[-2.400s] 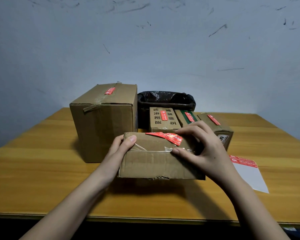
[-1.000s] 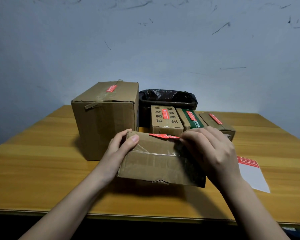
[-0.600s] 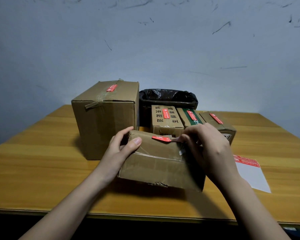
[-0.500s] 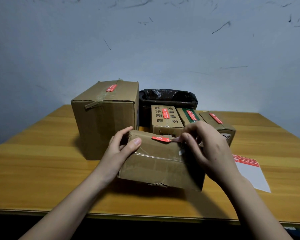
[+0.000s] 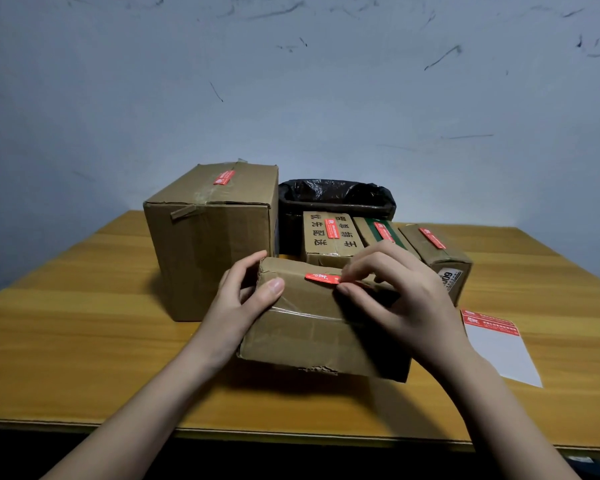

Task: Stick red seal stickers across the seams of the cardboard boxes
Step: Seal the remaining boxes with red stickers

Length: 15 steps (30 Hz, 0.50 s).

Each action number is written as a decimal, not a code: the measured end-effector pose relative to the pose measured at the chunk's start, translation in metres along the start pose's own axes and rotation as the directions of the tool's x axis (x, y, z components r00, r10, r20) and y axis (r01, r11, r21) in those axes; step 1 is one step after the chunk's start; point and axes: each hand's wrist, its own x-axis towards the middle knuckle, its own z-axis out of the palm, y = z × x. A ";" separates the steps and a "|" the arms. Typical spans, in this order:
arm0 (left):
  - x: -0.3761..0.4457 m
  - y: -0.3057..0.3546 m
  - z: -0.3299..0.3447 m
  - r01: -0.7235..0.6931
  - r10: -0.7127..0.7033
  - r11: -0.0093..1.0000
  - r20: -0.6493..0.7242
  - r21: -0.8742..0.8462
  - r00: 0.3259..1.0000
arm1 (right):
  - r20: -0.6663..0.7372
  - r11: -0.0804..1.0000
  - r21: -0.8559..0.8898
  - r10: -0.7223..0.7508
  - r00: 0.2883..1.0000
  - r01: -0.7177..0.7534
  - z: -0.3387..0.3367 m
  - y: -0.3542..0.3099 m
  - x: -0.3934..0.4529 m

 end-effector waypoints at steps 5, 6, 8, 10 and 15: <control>-0.002 -0.001 -0.001 -0.027 0.027 0.999 -0.011 0.022 1.000 | 0.010 0.996 0.064 0.055 0.998 -0.055 0.002 0.000 -0.001; -0.002 -0.001 -0.001 -0.028 0.029 0.999 -0.010 0.025 1.000 | 0.013 0.996 0.063 0.057 0.998 -0.058 0.002 0.000 -0.001; -0.001 -0.002 -0.001 -0.026 0.026 0.999 -0.009 0.030 1.000 | 0.021 0.995 0.066 0.068 0.997 -0.069 0.002 0.000 -0.001; -0.001 -0.002 0.000 -0.029 0.029 0.999 -0.010 0.035 1.000 | 0.035 0.994 0.078 0.079 0.996 -0.082 0.001 -0.001 0.000; 0.000 -0.006 -0.002 -0.019 0.020 0.999 -0.015 0.047 1.000 | 0.082 0.987 0.119 0.098 0.992 -0.107 -0.003 -0.002 0.002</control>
